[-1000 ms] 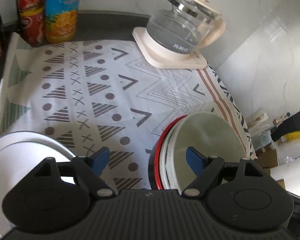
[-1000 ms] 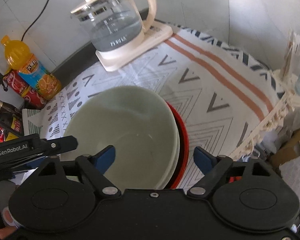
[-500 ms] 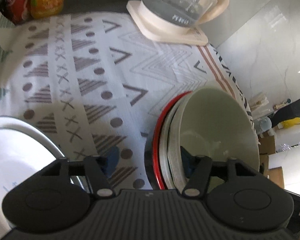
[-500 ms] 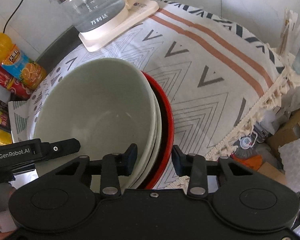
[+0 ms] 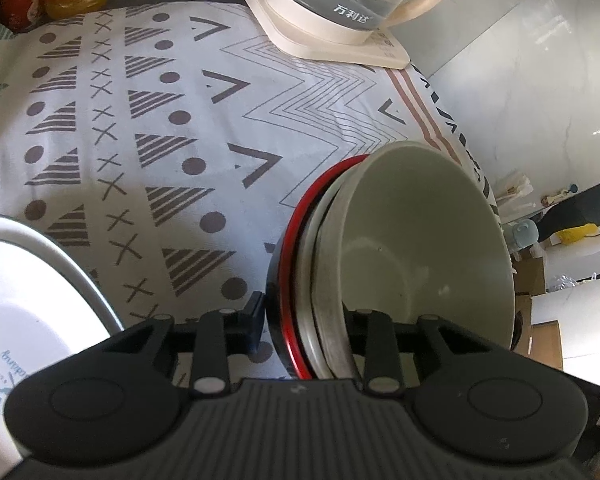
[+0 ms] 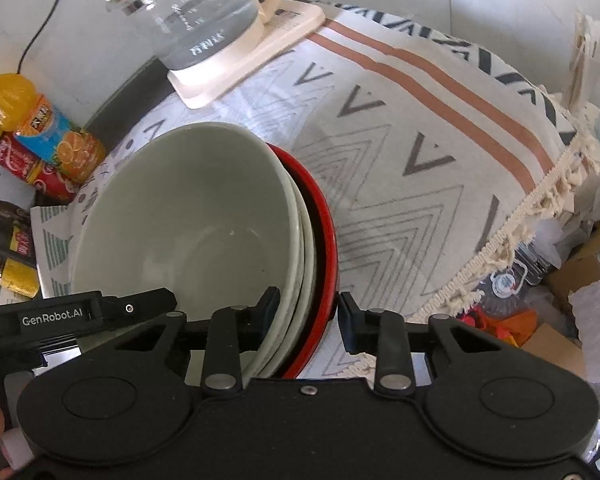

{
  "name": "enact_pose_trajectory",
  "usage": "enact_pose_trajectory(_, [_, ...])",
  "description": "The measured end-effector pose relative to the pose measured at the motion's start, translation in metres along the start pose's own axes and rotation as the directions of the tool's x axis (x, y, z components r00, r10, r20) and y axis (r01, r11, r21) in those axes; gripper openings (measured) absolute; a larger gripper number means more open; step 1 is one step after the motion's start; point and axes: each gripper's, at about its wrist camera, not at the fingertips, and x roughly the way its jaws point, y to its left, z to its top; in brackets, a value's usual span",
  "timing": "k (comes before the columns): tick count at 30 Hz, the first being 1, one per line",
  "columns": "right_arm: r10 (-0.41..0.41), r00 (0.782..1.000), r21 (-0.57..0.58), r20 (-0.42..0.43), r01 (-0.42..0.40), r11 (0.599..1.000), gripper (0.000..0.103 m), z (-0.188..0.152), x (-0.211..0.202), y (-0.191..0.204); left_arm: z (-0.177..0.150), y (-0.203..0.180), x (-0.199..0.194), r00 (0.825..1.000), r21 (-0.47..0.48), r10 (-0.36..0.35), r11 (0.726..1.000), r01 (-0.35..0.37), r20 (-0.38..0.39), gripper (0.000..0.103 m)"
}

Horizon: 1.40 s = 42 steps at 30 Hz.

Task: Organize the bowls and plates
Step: 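Close both grippers on the rim of the red bowl stack, then lift the red bowl stack with both grippers and carry it over the plate stack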

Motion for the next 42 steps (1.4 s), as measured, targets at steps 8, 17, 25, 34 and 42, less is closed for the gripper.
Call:
enact_pose_trajectory(8, [0.038,0.998,-0.039,0.041,-0.036,0.999,0.031,0.011,-0.013,0.016,0.001,0.004,-0.022,0.998,-0.018,0.006,1.0,-0.005,0.059,0.03])
enact_pose_trajectory(17, [0.08,0.994,-0.098,0.078,-0.072,0.993,0.031,0.02,-0.026,0.035,0.002,0.007,-0.047,0.992,-0.044,0.021,0.999,-0.016,0.123,0.03])
enact_pose_trajectory(25, [0.109,0.99,-0.139,0.087,-0.096,0.986,0.031,0.02,-0.034,0.051,-0.001,0.014,-0.065,0.986,-0.075,0.037,0.997,-0.025,0.163,0.03])
enact_pose_trajectory(34, [0.146,0.986,-0.189,0.078,-0.129,0.973,0.031,0.018,-0.037,0.072,-0.009,0.025,-0.088,0.977,-0.12,0.059,0.992,-0.035,0.205,0.03])
enact_pose_trajectory(42, [0.18,0.982,-0.25,0.065,-0.159,0.955,0.031,0.015,-0.039,0.093,-0.017,0.04,-0.106,0.967,-0.17,0.089,0.984,-0.049,0.241,0.03])
